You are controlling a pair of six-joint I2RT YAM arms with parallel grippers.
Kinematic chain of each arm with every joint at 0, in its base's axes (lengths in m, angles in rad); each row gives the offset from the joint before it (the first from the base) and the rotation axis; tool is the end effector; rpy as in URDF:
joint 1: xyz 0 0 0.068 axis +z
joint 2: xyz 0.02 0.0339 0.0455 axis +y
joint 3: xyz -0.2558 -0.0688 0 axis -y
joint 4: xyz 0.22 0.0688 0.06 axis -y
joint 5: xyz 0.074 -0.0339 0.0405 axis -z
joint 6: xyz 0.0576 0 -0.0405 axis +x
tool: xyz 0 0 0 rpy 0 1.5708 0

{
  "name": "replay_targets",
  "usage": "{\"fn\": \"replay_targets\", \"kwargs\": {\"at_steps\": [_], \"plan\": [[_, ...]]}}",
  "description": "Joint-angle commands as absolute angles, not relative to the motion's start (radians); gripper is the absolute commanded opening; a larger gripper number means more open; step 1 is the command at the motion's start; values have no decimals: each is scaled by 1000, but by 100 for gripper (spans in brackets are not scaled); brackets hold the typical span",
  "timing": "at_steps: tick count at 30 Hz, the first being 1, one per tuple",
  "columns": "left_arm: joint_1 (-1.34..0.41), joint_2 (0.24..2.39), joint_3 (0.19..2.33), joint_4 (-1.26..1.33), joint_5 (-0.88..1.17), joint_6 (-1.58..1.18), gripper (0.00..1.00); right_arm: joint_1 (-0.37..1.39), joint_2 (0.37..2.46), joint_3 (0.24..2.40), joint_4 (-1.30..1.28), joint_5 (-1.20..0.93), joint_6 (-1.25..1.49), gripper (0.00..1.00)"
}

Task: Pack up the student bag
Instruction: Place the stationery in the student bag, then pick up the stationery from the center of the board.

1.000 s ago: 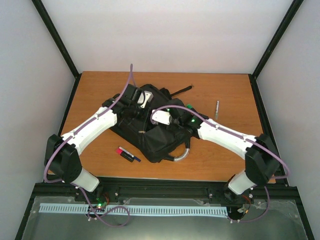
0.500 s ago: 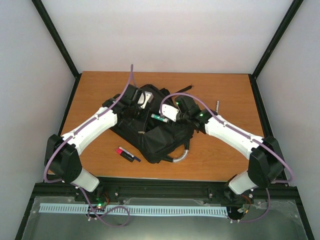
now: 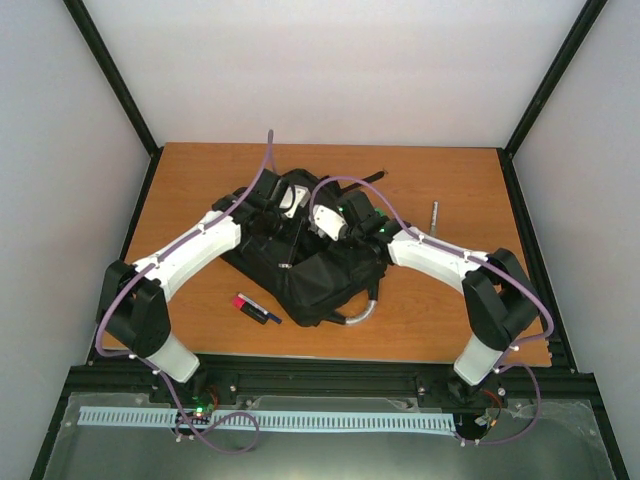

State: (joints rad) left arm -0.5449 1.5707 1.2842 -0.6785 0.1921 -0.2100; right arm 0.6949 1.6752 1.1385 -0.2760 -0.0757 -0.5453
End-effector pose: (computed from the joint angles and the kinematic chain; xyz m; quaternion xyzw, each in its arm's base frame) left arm 0.2699 -0.1765 0.2574 0.1866 0.9320 -0.1945 0.2423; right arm 0.2713 0.2318 0.2115 -0.5509 0.7474 0.0627 0.3661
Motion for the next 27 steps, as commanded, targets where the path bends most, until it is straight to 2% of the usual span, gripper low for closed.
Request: {"fn": "replay_targets", "kwargs": {"at_steps": [1, 8, 17, 23, 27], "plan": [[-540, 1577, 1341, -618, 231, -234, 1, 693, 1703, 1193, -63, -69, -430, 16], [-541, 1584, 1346, -629, 209, -231, 1, 694, 1727, 1233, -134, -112, -401, 20], [-540, 1603, 1369, -666, 136, -238, 1, 655, 1482, 1091, -301, -189, -431, 31], [-540, 1604, 1373, -673, 129, -243, 1, 473, 1386, 1048, -398, -243, -371, 38], [-540, 1608, 1377, -678, 131, -247, 1, 305, 1405, 1058, -477, -254, -351, 41]]}}
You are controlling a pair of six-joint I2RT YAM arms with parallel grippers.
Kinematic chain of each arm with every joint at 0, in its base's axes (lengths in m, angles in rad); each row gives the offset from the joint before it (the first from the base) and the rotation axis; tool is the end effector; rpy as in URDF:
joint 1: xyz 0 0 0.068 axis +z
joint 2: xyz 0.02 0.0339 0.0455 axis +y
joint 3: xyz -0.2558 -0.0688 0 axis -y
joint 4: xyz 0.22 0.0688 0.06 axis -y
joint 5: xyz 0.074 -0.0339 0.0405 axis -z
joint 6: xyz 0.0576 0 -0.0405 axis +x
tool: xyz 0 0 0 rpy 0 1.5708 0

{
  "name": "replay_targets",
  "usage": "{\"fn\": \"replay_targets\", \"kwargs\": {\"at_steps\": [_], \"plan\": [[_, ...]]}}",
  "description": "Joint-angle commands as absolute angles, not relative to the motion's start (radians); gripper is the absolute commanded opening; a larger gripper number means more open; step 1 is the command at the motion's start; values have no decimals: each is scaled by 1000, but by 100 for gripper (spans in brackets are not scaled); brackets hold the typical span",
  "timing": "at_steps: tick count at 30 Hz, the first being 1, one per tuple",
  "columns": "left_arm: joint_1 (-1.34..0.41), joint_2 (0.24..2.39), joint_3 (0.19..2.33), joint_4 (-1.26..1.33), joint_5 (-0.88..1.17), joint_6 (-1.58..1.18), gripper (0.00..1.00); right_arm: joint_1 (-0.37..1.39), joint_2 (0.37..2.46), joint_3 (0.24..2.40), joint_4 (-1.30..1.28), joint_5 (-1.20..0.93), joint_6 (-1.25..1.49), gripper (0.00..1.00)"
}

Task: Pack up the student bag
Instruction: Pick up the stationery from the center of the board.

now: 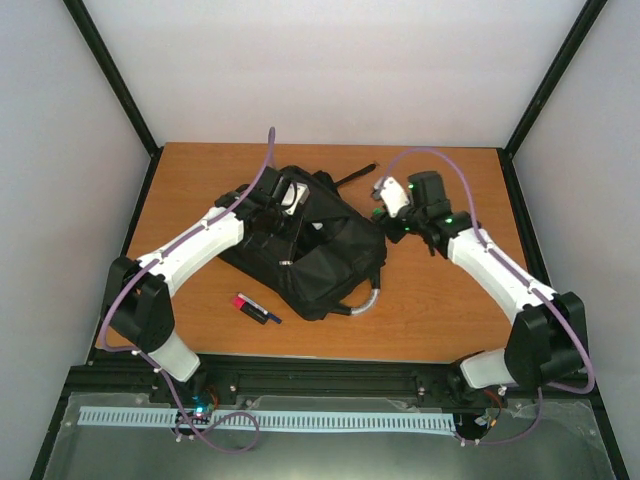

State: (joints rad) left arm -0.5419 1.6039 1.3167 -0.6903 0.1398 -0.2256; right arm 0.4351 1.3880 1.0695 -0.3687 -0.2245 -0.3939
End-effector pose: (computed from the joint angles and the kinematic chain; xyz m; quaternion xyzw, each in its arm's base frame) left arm 0.2783 -0.1769 0.2557 0.1704 0.9389 -0.1711 0.2454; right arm 0.2683 0.1389 0.2706 -0.4056 0.8029 0.1100 0.4227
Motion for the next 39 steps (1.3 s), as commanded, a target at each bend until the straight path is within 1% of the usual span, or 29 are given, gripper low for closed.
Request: {"fn": "replay_targets", "kwargs": {"at_steps": [1, 3, 6, 13, 22, 30, 33, 39], "plan": [[-540, 1609, 1377, -678, 132, -248, 1, 259, 1420, 1070, -498, -262, -340, 41], [-541, 1608, 1377, -678, 137, -250, 1, 152, 1449, 1091, -529, -283, -322, 41], [-540, 1607, 1377, -678, 142, -252, 1, 37, 1505, 1129, -560, -274, -319, 42], [-540, 1601, 1376, -681, 145, -254, 1, -93, 1733, 1266, -657, -232, -341, 45], [-540, 1603, 1378, -685, 153, -256, 2, -117, 1931, 1382, -678, -223, -319, 48], [-540, 1609, 1381, -690, 163, -260, 2, -116, 2027, 1473, -699, -244, -288, 49], [-540, 1613, 1382, -691, 168, -262, 2, -116, 2065, 1504, -712, -236, -291, 51], [-540, 1621, 1386, -697, 170, -262, 3, -115, 2096, 1527, -712, -221, -295, 52]]}}
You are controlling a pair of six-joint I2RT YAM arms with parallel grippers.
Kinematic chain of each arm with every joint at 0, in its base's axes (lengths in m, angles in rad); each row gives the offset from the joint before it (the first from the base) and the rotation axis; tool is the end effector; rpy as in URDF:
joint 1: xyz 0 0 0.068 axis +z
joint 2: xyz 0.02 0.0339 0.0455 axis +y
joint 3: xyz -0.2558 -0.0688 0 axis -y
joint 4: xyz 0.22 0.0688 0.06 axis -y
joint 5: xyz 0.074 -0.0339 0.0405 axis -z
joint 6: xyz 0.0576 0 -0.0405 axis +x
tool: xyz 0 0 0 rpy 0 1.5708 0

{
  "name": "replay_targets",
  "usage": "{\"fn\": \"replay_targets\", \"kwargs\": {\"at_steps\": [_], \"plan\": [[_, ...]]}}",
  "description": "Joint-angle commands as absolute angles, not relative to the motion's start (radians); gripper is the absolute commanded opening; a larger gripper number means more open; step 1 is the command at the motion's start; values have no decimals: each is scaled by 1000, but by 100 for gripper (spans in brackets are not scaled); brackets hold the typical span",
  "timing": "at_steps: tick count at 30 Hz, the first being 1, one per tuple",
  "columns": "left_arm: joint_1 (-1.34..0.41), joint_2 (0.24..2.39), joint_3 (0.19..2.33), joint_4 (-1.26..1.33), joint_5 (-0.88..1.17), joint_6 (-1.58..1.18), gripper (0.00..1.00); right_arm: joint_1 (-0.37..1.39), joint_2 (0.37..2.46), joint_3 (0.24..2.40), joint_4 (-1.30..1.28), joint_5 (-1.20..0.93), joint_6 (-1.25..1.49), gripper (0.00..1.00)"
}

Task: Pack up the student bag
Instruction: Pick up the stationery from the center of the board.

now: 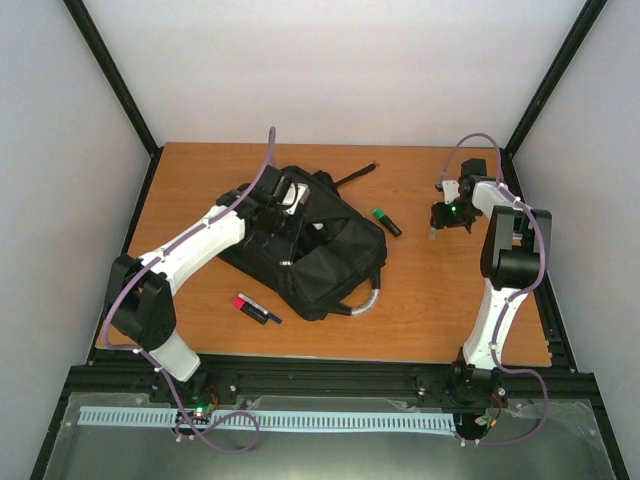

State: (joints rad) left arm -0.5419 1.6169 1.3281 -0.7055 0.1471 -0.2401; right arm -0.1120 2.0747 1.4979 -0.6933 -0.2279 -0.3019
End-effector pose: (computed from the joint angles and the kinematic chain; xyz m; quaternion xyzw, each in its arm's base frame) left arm 0.2794 -0.1780 0.2541 0.1644 0.9421 -0.1732 0.2353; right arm 0.3981 -0.0317 0.1435 -0.1101 0.9763 0.0794 0.1687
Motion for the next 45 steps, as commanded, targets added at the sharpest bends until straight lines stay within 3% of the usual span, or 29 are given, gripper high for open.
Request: {"fn": "replay_targets", "kwargs": {"at_steps": [1, 13, 25, 45], "plan": [[-541, 1623, 1386, -697, 171, -263, 3, -115, 2099, 1528, -713, -220, -297, 52], [-540, 1639, 1393, -707, 178, -267, 4, -111, 2108, 1512, -735, -164, -361, 51], [-540, 1642, 1396, -712, 185, -270, 5, -112, 2024, 1393, -719, -52, -430, 38], [-540, 1643, 1399, -718, 190, -270, 6, -112, 1998, 1370, -724, -74, -428, 14]]}}
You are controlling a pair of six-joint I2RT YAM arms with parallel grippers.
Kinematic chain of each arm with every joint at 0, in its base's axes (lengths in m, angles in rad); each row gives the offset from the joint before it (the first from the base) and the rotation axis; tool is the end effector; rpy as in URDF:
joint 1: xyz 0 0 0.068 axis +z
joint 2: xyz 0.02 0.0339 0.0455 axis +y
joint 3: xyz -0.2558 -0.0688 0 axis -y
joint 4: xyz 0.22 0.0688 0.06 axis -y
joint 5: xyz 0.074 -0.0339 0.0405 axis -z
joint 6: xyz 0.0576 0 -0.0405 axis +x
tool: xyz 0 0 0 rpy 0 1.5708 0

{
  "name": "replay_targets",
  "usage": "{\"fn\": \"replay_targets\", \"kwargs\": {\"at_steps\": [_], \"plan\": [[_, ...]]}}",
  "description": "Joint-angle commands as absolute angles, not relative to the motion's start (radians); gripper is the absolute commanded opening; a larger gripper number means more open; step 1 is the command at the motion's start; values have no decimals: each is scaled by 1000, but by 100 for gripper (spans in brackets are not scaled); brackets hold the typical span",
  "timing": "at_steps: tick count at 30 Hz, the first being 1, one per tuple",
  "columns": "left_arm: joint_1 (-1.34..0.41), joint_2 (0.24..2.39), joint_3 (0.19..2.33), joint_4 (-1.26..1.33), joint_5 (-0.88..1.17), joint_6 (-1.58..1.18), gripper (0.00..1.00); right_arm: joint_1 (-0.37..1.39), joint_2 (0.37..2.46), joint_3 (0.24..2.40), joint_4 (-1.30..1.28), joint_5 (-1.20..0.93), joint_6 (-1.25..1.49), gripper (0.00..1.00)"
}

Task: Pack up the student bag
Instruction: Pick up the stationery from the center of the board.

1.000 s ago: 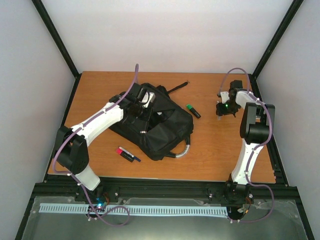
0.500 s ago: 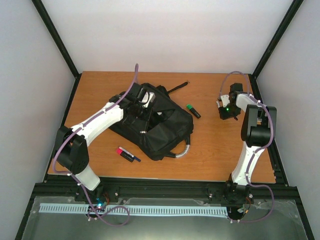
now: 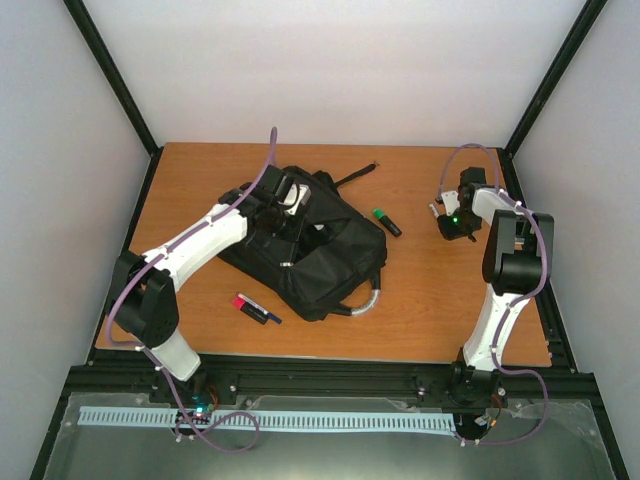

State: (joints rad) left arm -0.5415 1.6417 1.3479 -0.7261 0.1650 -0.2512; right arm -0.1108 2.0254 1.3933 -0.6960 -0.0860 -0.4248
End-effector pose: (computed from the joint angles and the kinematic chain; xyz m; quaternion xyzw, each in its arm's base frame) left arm 0.2818 -0.1805 0.2509 0.1609 0.9457 -0.1778 0.2194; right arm 0.3751 -0.0368 0.1342 -0.1602 0.9787 0.0091 0.1279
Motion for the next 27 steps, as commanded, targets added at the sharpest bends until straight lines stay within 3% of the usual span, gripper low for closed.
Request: {"fn": "replay_targets", "kwargs": {"at_steps": [1, 15, 27], "plan": [[-540, 1643, 1399, -718, 190, -270, 6, -112, 1996, 1368, -724, -74, -428, 14], [-540, 1650, 1404, -724, 191, -267, 7, -89, 1792, 1324, -823, -264, -394, 12], [-540, 1649, 1402, -715, 198, -269, 7, 123, 1541, 1280, -990, -440, -391, 12]]}}
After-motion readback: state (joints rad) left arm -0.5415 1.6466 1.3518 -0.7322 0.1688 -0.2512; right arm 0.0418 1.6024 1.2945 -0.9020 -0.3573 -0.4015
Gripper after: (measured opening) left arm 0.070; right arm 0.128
